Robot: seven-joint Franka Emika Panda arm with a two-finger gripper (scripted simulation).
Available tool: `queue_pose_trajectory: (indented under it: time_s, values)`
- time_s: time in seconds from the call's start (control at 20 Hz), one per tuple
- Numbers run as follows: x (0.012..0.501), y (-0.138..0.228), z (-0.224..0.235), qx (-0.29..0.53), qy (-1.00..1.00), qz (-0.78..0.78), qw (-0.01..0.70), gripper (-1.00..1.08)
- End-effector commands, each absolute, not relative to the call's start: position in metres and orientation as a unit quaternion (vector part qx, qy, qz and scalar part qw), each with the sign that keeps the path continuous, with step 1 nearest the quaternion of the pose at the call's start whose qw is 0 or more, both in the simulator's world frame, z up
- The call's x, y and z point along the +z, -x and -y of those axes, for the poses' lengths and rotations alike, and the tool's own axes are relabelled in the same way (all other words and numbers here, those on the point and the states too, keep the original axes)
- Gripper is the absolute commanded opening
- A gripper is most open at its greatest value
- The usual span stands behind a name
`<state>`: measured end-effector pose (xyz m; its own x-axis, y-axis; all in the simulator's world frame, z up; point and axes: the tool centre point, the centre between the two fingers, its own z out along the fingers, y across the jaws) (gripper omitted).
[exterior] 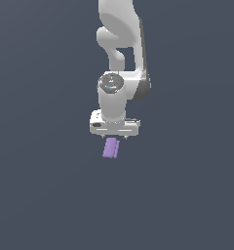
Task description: Pick up the object and move it to a goal position.
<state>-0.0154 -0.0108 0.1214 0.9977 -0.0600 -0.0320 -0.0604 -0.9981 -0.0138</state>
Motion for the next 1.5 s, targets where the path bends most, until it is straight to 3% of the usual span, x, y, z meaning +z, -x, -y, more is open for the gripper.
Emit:
queue_pose_trajectory:
  time_s: [0.0, 1.45]
  values:
    - [0.105, 0.016, 0.016, 0.012, 0.999, -0.046, 0.005, 1.0]
    - [0.016, 0.019, 0.029, 0.0, 0.996, -0.086, 0.0, 1.0]
